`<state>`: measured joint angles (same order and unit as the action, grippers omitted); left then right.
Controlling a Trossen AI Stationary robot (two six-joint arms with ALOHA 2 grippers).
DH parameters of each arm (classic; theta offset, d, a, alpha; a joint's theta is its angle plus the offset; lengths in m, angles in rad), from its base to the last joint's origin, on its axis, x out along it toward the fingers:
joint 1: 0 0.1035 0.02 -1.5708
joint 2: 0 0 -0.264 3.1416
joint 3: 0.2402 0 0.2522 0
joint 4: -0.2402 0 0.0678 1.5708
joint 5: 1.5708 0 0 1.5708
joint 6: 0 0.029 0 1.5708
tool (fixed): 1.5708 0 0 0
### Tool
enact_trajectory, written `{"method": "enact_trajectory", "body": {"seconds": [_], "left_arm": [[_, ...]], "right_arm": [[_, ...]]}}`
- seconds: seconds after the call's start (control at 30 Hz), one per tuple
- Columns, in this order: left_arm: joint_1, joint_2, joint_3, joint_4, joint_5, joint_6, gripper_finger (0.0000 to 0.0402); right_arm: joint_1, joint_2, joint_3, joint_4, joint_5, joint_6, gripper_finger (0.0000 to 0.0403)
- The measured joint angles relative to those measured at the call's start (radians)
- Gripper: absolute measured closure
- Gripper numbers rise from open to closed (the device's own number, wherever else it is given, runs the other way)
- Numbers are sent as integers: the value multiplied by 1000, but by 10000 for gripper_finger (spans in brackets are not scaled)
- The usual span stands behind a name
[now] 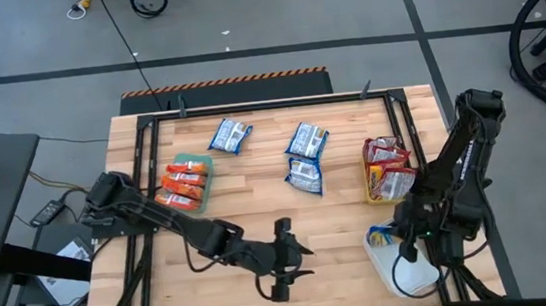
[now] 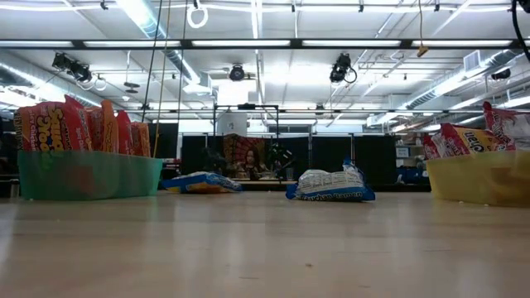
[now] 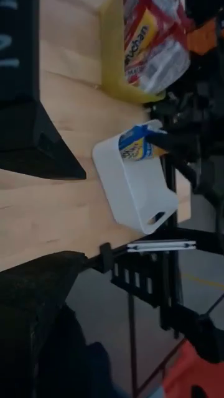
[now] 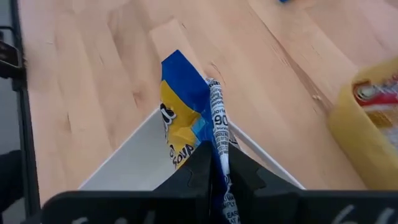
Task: Sort Maruchan noodles
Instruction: Put the blue noodle pack into the white bin
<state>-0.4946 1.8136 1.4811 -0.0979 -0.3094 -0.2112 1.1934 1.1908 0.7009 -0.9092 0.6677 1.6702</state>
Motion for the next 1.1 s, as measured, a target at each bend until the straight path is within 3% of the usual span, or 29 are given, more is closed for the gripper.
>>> {"method": "enact_trajectory", "body": {"seconds": [0.23, 0.47, 0.6, 0.77, 0.93, 1.1], "left_arm": [[5, 54, 0, 79, 34, 13, 200], [35, 106, 1, 111, 34, 10, 200], [53, 150, 1, 139, 45, 12, 200], [89, 215, 1, 150, 47, -43, 200], [167, 244, 0, 125, -20, -114, 200], [303, 207, 2, 111, -91, -65, 200]], "right_arm": [[4, -4, -35, 42, 15, -112, 362], [4, -9, 20, -144, -205, -105, 327], [4, -9, 62, -231, -262, -95, 313], [0, -11, 135, -311, -248, -102, 307], [0, -12, 227, -410, -240, -104, 307], [-6, -12, 315, -449, -99, -122, 304]]}}
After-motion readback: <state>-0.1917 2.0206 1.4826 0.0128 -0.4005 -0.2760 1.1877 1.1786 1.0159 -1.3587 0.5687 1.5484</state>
